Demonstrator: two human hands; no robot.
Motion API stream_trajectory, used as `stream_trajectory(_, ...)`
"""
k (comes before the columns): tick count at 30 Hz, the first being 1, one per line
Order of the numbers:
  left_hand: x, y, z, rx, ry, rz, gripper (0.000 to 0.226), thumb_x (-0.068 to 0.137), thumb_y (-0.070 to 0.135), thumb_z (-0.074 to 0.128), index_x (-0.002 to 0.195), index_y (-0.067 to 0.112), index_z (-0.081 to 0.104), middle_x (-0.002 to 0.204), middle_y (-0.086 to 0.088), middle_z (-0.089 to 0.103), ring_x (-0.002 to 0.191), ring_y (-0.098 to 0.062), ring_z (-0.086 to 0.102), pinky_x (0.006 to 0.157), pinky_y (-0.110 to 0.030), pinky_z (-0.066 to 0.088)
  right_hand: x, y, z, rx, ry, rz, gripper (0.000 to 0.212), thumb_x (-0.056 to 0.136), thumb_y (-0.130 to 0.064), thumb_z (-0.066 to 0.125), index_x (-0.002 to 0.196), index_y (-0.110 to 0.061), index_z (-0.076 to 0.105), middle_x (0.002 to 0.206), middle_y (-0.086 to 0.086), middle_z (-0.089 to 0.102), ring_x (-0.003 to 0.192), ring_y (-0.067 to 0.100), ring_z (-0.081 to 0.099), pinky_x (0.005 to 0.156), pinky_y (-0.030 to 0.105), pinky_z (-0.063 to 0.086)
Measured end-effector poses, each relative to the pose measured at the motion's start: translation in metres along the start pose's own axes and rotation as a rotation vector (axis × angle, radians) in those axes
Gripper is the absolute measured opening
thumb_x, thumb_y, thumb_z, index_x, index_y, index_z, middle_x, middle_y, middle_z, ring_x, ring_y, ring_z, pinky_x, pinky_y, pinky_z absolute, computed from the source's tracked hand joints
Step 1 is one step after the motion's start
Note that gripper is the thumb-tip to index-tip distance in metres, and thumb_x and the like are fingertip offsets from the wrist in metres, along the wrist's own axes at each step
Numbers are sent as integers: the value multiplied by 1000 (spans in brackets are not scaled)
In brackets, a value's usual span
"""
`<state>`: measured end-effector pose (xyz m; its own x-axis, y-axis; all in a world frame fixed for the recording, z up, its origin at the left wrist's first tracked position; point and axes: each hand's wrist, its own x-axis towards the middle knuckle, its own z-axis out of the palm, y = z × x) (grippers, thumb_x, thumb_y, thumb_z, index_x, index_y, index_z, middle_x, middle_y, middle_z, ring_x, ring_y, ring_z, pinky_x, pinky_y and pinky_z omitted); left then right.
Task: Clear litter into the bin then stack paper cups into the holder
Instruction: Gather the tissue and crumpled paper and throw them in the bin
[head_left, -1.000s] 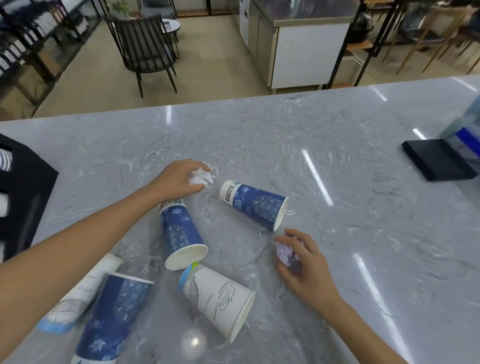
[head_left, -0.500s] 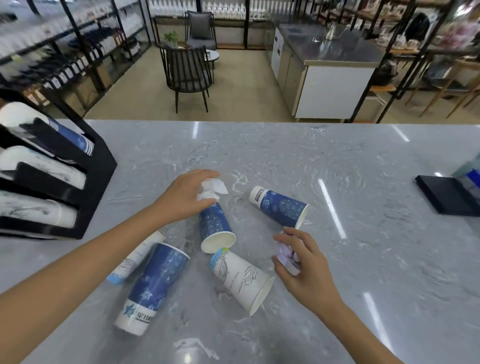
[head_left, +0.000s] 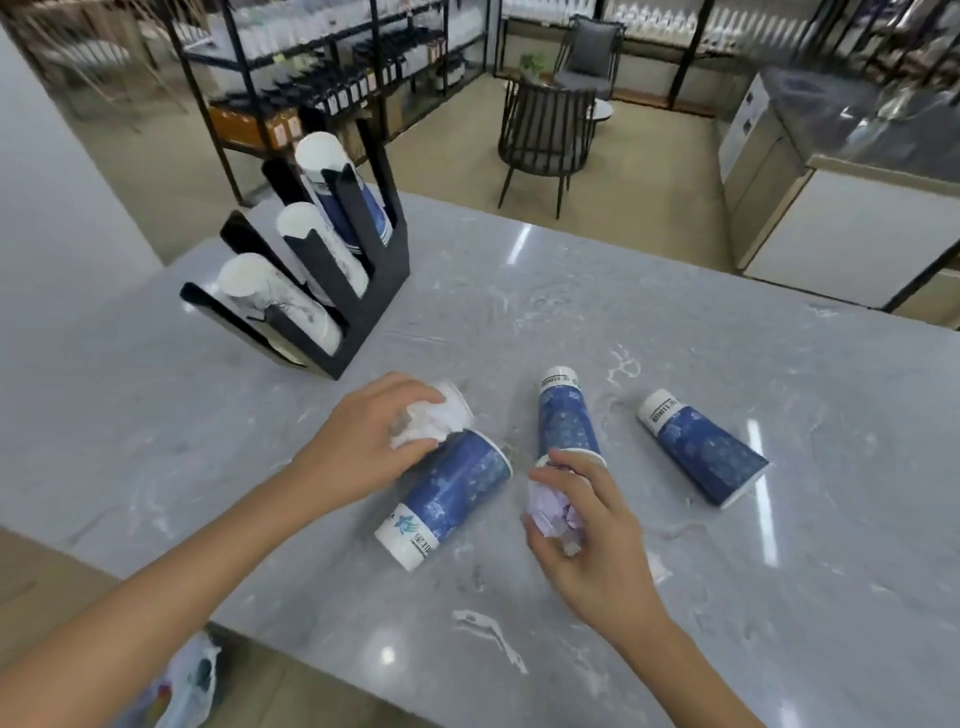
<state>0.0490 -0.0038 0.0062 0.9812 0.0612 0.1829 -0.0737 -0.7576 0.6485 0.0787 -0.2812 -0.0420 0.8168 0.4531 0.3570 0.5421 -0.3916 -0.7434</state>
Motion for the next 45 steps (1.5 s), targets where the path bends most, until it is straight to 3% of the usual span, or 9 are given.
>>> stream_trajectory(5,-55,-35,-26,-6,85,-106,41,83,14,79,121,23,67,117,8,62,99,-6,61,82,-14,48,10,-25,44,25,-112,-57,42,84,-18,78,121,-34,66,137,-5,55,123,9,58,91,5,41)
stream_trajectory(11,-131,-71,-60,-26,168,-207,36,84,16,78,118,24,68,113,9,62,99,16,53,81,-5,41,10,-70,109,72,-202,-110,39,83,-18,78,119,-28,69,135,-3,56,125,6,56,94,11,46)
stream_trajectory(18,-230,-122,-103,-52,278,-363,35,86,16,77,119,22,68,117,8,64,107,-5,59,90,-10,42,2,-134,198,107,-372,-231,40,82,-9,81,118,-23,70,134,1,57,124,10,58,92,20,51)
stream_trajectory(24,-313,-181,-128,-41,330,-499,31,86,14,73,113,29,67,106,19,61,96,6,59,75,-7,42,-10,-175,282,172,-541,-307,41,83,-7,79,120,-21,69,133,-2,55,129,16,57,97,23,51)
stream_trajectory(29,-376,-236,-131,-87,352,-695,35,82,15,77,114,27,68,104,23,58,92,14,55,76,-1,39,-27,-190,363,146,-731,-259,37,86,-30,69,122,-34,62,136,-4,54,127,7,51,105,22,45)
stream_trajectory(31,-399,-257,-129,-106,366,-752,34,83,17,80,115,22,69,108,11,64,92,7,57,80,-3,39,-35,-194,396,165,-773,-252,35,86,-34,64,120,-35,61,132,-4,55,123,8,55,102,19,47)
stream_trajectory(35,-437,-298,-119,-212,422,-904,35,81,14,82,113,11,71,113,-5,70,104,-22,66,89,-40,54,-55,-199,468,110,-857,-232,39,84,-33,64,123,-30,63,133,-7,55,121,2,53,103,12,43)
stream_trajectory(42,-496,-399,-78,-225,304,-1045,41,81,13,80,120,9,68,117,-11,68,96,-25,64,82,-30,48,-97,-175,588,21,-1001,-152,44,84,-16,76,126,-22,66,134,2,55,121,15,60,106,22,47)
stream_trajectory(45,-513,-443,-59,-233,232,-1120,40,86,21,76,121,5,65,118,-13,67,108,-30,64,91,-37,49,-112,-161,632,-28,-1030,-91,44,83,-12,77,125,-18,67,129,5,59,115,18,63,100,4,38)
